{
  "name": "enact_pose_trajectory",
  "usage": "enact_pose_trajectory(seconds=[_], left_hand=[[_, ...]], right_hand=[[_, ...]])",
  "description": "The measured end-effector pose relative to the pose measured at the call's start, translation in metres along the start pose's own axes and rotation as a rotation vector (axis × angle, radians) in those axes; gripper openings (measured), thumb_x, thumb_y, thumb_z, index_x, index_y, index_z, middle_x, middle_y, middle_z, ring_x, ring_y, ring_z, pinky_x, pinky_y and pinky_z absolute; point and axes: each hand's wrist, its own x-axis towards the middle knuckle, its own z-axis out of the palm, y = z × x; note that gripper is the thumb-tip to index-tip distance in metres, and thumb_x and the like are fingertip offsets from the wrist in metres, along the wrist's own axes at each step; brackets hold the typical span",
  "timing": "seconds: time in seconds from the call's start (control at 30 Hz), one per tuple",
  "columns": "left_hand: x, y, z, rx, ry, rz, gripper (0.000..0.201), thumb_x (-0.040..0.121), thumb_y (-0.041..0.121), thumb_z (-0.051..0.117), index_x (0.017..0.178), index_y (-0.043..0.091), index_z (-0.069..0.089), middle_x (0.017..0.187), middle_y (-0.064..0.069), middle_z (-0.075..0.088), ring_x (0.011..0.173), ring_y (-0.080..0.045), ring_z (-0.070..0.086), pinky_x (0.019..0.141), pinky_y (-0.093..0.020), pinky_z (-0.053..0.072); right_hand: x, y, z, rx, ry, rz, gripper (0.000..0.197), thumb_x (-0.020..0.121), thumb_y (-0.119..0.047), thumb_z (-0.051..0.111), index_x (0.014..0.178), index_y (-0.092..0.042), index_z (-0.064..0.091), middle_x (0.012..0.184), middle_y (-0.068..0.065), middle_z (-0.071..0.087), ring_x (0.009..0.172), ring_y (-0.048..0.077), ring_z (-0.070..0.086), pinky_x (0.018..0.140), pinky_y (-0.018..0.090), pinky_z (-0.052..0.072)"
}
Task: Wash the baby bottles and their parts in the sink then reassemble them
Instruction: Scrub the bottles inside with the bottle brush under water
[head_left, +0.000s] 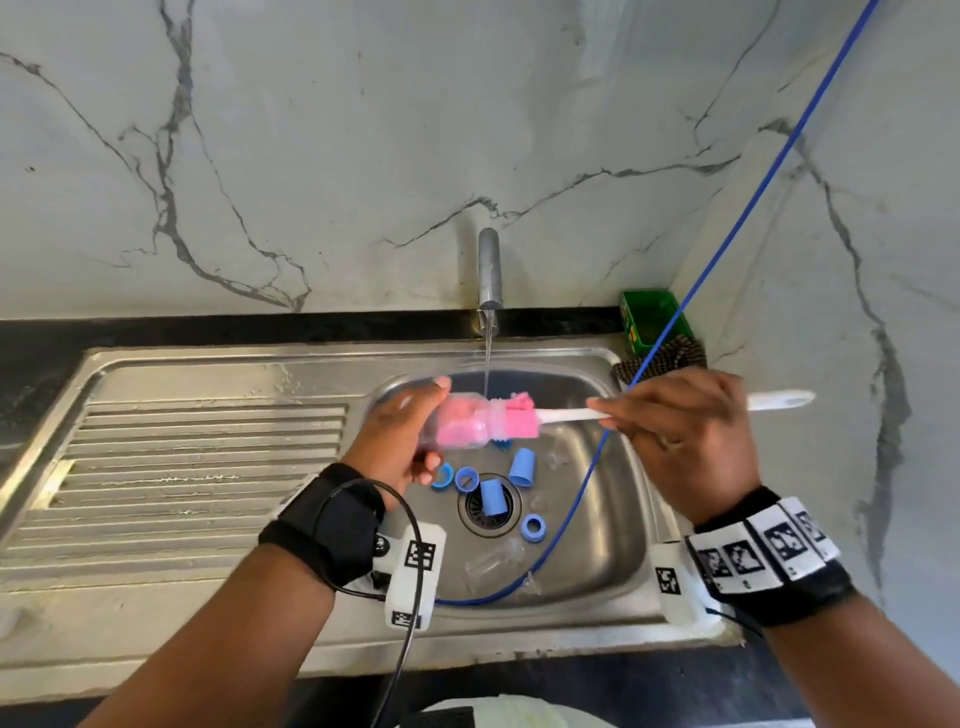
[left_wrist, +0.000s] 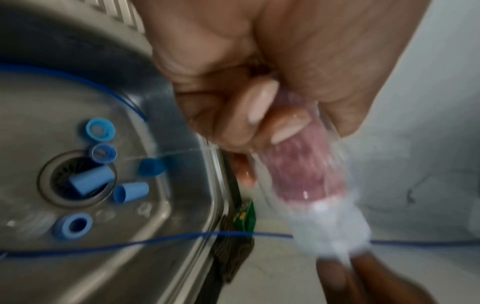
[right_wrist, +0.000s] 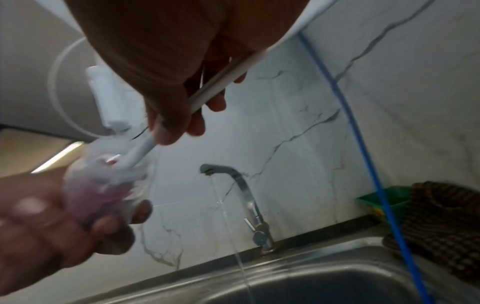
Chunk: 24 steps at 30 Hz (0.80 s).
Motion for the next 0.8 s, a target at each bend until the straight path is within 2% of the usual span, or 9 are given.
enact_pose_trajectory(seconds=[0.07, 0.17, 0.27, 0.37, 0.47, 0.6, 0.63, 0.73, 0.8], left_hand=[[-0.005, -0.006, 0.018, 0.043, -0.047, -0.025, 0.044, 0.098, 0.048, 0.056, 0.113, 0.008, 0.065, 0.086, -0.017, 0.061, 0.039, -0.012, 0.04, 0.035, -0.018, 0.03], [-0.008, -0.008, 0.024, 0.022, -0.003, -0.059, 0.048, 0.099, 0.047, 0.055, 0.116, 0.004, 0.064, 0.077, -0.016, 0.056, 0.038, -0.012, 0.038, 0.035, -0.017, 0.028], [-0.006, -0.005, 0.012, -0.038, 0.051, -0.035, 0.049, 0.099, 0.044, 0.054, 0.12, 0.0, 0.062, 0.074, -0.014, 0.049, 0.038, -0.013, 0.036, 0.036, -0.017, 0.027], [-0.012, -0.001, 0.023, -0.049, 0.0, 0.036, 0.044, 0.1, 0.042, 0.055, 0.12, 0.002, 0.058, 0.083, -0.019, 0.059, 0.041, -0.012, 0.037, 0.037, -0.018, 0.028], [-0.015, 0.0, 0.04, 0.064, -0.031, 0.157, 0.032, 0.096, 0.039, 0.065, 0.099, 0.008, 0.055, 0.085, -0.027, 0.062, 0.043, -0.016, 0.04, 0.039, -0.022, 0.032], [-0.014, 0.011, 0.018, 0.089, 0.012, 0.22, 0.014, 0.096, 0.028, 0.066, 0.099, 0.015, 0.062, 0.082, -0.014, 0.063, 0.051, -0.02, 0.052, 0.043, -0.026, 0.041], [-0.015, 0.014, 0.01, 0.039, -0.011, 0.18, 0.017, 0.096, 0.031, 0.066, 0.103, 0.016, 0.063, 0.086, -0.014, 0.065, 0.055, -0.019, 0.055, 0.044, -0.026, 0.043], [-0.022, 0.014, 0.0, -0.08, -0.095, -0.025, 0.058, 0.084, 0.059, 0.069, 0.12, 0.014, 0.062, 0.096, -0.012, 0.068, 0.066, -0.018, 0.063, 0.049, -0.028, 0.049], [-0.024, 0.011, 0.004, -0.137, -0.105, -0.114, 0.067, 0.081, 0.062, 0.067, 0.123, 0.01, 0.062, 0.097, -0.015, 0.07, 0.066, -0.019, 0.065, 0.047, -0.027, 0.05]], right_hand=[[-0.004, -0.013, 0.01, 0.042, -0.024, -0.099, 0.014, 0.091, -0.028, 0.073, 0.098, -0.038, 0.08, 0.089, -0.015, 0.072, 0.083, 0.015, 0.065, 0.087, 0.039, 0.037], [-0.004, -0.008, 0.006, 0.045, -0.05, -0.142, 0.011, 0.091, -0.028, 0.074, 0.098, -0.033, 0.081, 0.091, -0.014, 0.073, 0.082, 0.014, 0.065, 0.087, 0.037, 0.037], [-0.003, 0.017, -0.013, -0.031, -0.044, -0.061, 0.011, 0.092, -0.031, 0.069, 0.096, -0.031, 0.079, 0.086, -0.012, 0.072, 0.075, 0.018, 0.065, 0.08, 0.041, 0.039], [-0.003, 0.013, -0.009, -0.06, -0.112, -0.017, 0.017, 0.094, -0.031, 0.061, 0.088, -0.026, 0.076, 0.075, -0.005, 0.07, 0.065, 0.024, 0.065, 0.067, 0.037, 0.043], [-0.008, -0.014, 0.013, -0.043, -0.196, 0.093, 0.026, 0.089, -0.034, 0.05, 0.076, -0.026, 0.071, 0.067, -0.003, 0.069, 0.052, 0.028, 0.064, 0.051, 0.029, 0.045], [-0.01, -0.015, 0.018, -0.058, -0.144, 0.101, 0.029, 0.094, -0.037, 0.051, 0.08, -0.025, 0.073, 0.066, -0.002, 0.068, 0.052, 0.028, 0.062, 0.051, 0.028, 0.044], [-0.009, -0.012, 0.017, -0.064, -0.118, 0.058, 0.027, 0.096, -0.036, 0.055, 0.083, -0.023, 0.074, 0.067, -0.002, 0.067, 0.054, 0.028, 0.062, 0.053, 0.029, 0.043], [-0.004, -0.007, 0.018, -0.003, -0.084, -0.062, 0.017, 0.097, -0.029, 0.064, 0.095, -0.017, 0.076, 0.079, -0.001, 0.068, 0.068, 0.028, 0.063, 0.065, 0.037, 0.046], [0.003, -0.014, 0.023, 0.059, -0.103, -0.111, 0.015, 0.096, -0.027, 0.067, 0.101, -0.015, 0.076, 0.091, 0.001, 0.07, 0.078, 0.028, 0.065, 0.072, 0.042, 0.051]])
